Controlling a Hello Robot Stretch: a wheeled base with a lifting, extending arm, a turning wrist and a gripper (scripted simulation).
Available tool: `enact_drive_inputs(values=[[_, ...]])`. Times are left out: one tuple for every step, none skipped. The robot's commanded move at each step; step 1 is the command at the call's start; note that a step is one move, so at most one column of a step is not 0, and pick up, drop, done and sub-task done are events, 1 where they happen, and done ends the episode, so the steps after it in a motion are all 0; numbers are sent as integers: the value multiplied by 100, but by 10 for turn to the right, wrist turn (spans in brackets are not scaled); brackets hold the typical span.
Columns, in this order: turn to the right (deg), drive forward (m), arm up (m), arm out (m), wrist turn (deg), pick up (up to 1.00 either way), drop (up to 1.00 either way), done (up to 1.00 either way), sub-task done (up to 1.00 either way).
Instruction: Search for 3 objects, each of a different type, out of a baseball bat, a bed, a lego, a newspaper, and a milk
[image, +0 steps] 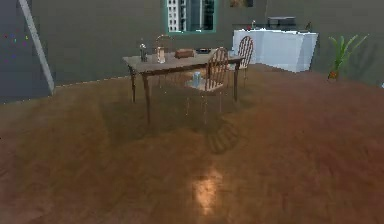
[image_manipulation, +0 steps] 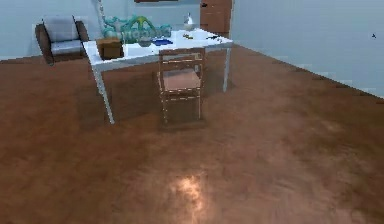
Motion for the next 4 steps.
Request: enact_drive_inputs(values=[[0,100,0,0,0,0,0,0,0],[0,80,0,0,0,0,0,0,0],[0,0,0,0,0,0,0,0,100],[450,0,0,0,0,0,0,0,0]])
